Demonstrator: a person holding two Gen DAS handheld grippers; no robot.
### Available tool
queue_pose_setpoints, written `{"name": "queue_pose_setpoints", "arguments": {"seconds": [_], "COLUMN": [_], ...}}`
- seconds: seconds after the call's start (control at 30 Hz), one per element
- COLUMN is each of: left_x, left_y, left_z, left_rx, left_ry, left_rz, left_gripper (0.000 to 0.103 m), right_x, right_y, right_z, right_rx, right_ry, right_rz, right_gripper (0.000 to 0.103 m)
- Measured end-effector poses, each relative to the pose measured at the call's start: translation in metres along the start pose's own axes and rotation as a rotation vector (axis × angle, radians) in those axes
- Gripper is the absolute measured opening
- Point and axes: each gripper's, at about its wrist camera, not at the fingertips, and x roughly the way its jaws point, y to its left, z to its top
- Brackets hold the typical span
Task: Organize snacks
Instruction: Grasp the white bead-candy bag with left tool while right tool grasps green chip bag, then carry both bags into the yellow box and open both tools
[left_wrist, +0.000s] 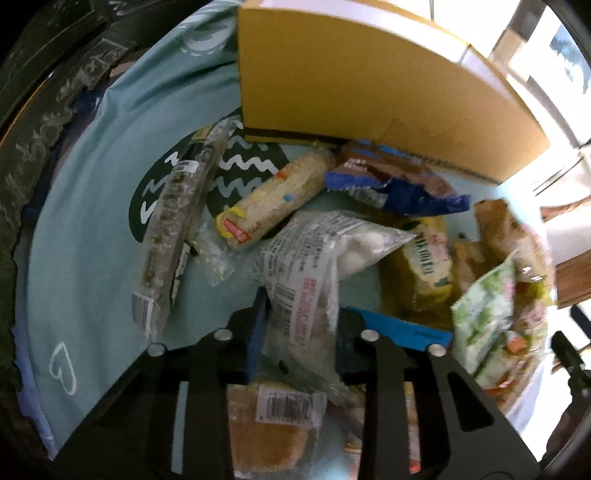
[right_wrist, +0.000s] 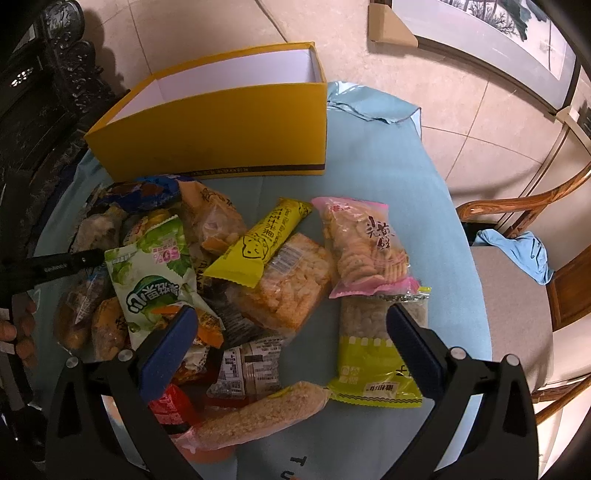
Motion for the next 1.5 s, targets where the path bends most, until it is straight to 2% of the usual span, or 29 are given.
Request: {"name": "queue_pose_setpoints", "arguments": {"seconds": [0.37,0.5,0.67,0.8,0.93,1.03,1.1,1.13,1.17,1.23,1.4,1.5], "left_x": [-0.045,-0.054,-0.055,-0.052,-0.049,-0.045,-0.042,-0.042,-0.041,-0.043,-0.058,-0.069], "left_y": [-0.001,0.005,0.005,0.010,0.013,0.015,0.017,0.017,0.017,0.018,0.017,0.014], "left_z": [-0.027,-0.030,-0.033,-0.034,-0.031,-0.029,-0.028,-0.027,-0.027,-0.027,-0.029,-0.031], "left_rx": [0.019,0.002,-0.016,-0.024,-0.031,-0.040,-0.045,-0.047,-0.052,-0.060,-0.057,-0.050], "left_ry": [-0.059,-0.067,-0.068,-0.065,-0.064,-0.062,-0.059,-0.059,-0.058,-0.061,-0.087,-0.105], "left_rz": [-0.015,-0.019,-0.017,-0.013,-0.015,-0.020,-0.025,-0.025,-0.028,-0.037,-0.054,-0.063], "left_gripper": [0.027,0.027,0.027,0.027,0.027,0.027,0.027,0.027,0.027,0.027,0.027,0.027], "right_x": [-0.008,-0.012,0.000,0.030,0.060,0.070,0.072,0.070,0.066,0.055,0.009,-0.009], "right_y": [0.001,0.029,0.074,0.104,0.116,0.122,0.124,0.123,0.120,0.114,0.086,0.076], "right_z": [-0.007,-0.003,0.004,0.011,0.017,0.018,0.021,0.023,0.026,0.032,0.038,0.037], "right_rx": [-0.031,-0.100,-0.236,-0.329,-0.350,-0.375,-0.385,-0.381,-0.364,-0.323,-0.186,-0.148], "right_ry": [0.021,0.019,0.040,0.081,0.116,0.110,0.108,0.110,0.112,0.106,0.058,0.053], "right_rz": [0.043,0.121,0.201,0.153,0.109,0.069,0.053,0.057,0.080,0.125,0.305,0.356], "right_gripper": [0.102,0.100,0.087,0.084,0.083,0.083,0.072,0.062,0.054,0.048,0.047,0.047]}}
